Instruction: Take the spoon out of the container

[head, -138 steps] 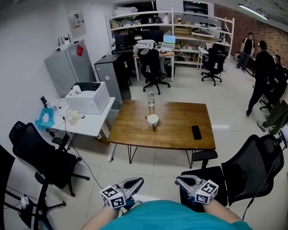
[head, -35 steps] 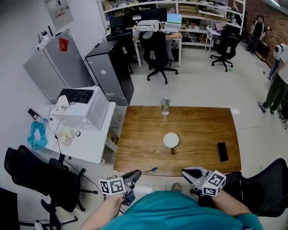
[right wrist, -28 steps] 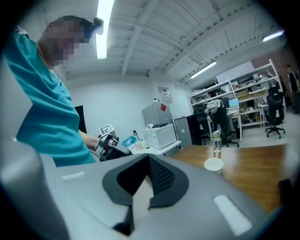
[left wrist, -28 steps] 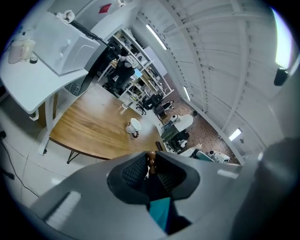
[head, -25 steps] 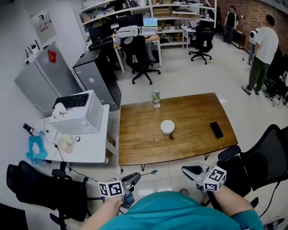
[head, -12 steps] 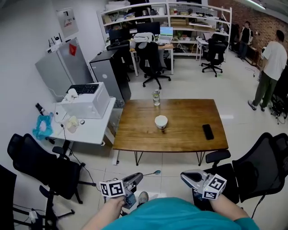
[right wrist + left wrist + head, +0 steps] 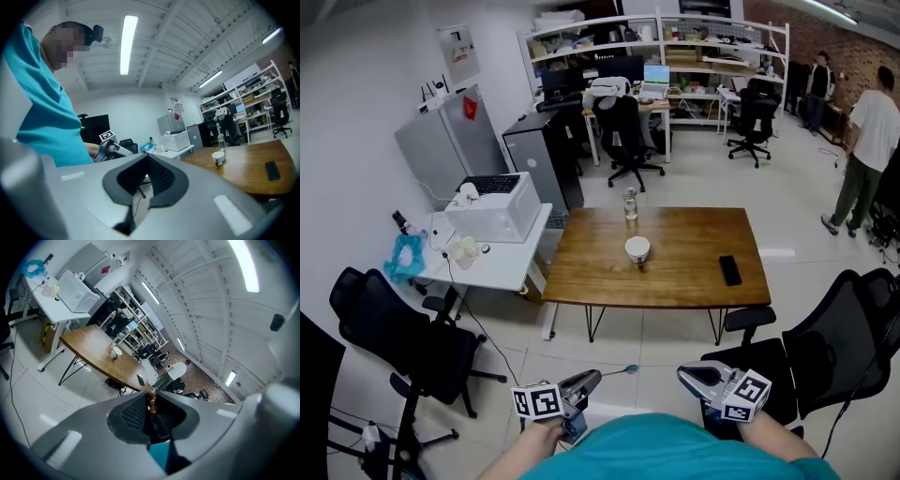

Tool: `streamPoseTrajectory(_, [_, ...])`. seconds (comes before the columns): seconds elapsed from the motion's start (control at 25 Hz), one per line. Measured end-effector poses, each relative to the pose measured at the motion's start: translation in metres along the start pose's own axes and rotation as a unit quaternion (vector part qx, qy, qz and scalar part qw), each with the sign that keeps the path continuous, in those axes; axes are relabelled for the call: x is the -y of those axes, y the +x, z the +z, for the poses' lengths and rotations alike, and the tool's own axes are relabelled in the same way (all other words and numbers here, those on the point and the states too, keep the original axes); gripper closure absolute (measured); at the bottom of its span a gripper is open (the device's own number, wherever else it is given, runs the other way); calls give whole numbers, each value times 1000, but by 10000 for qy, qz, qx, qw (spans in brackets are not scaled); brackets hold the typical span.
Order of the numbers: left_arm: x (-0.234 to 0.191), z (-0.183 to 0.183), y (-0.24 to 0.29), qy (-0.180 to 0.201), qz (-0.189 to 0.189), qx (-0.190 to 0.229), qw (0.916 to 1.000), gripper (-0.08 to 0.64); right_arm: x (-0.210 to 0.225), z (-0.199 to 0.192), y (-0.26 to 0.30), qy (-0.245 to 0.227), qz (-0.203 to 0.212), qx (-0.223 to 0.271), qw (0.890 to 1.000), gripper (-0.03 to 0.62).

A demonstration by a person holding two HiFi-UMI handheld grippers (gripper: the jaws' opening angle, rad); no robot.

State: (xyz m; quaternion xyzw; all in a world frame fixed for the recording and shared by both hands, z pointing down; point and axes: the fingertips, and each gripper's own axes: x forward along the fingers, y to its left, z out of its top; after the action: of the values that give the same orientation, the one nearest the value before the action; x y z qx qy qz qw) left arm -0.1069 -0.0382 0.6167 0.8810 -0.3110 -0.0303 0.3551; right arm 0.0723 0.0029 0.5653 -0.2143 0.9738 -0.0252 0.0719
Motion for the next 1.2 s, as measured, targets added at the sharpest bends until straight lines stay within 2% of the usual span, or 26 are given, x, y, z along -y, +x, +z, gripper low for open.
streamPoseTrajectory(0.16, [-7, 5, -52, 156, -141, -10, 9998, 509, -36, -4, 29, -95, -225, -39, 9997, 591])
streamPoseTrajectory(0.36, [-15, 10, -110, 385, -251, -47, 9989, 509, -76, -13, 55, 42, -543, -75, 9985, 591])
streamPoseTrajectory(0.6, [-49, 36, -150, 257, -362, -11, 9990, 509, -100, -17, 115, 122, -590, -44, 9982, 591])
streamPoseTrajectory(0.84, [-50, 20, -174, 122, -409, -10, 9991, 509, -121, -39, 119, 315, -597, -88, 9977, 591])
streamPoseTrajectory(1.2, [-37, 20, -168, 132, -439, 43, 9989, 509, -113, -30, 115, 334, -536, -65, 9980, 591])
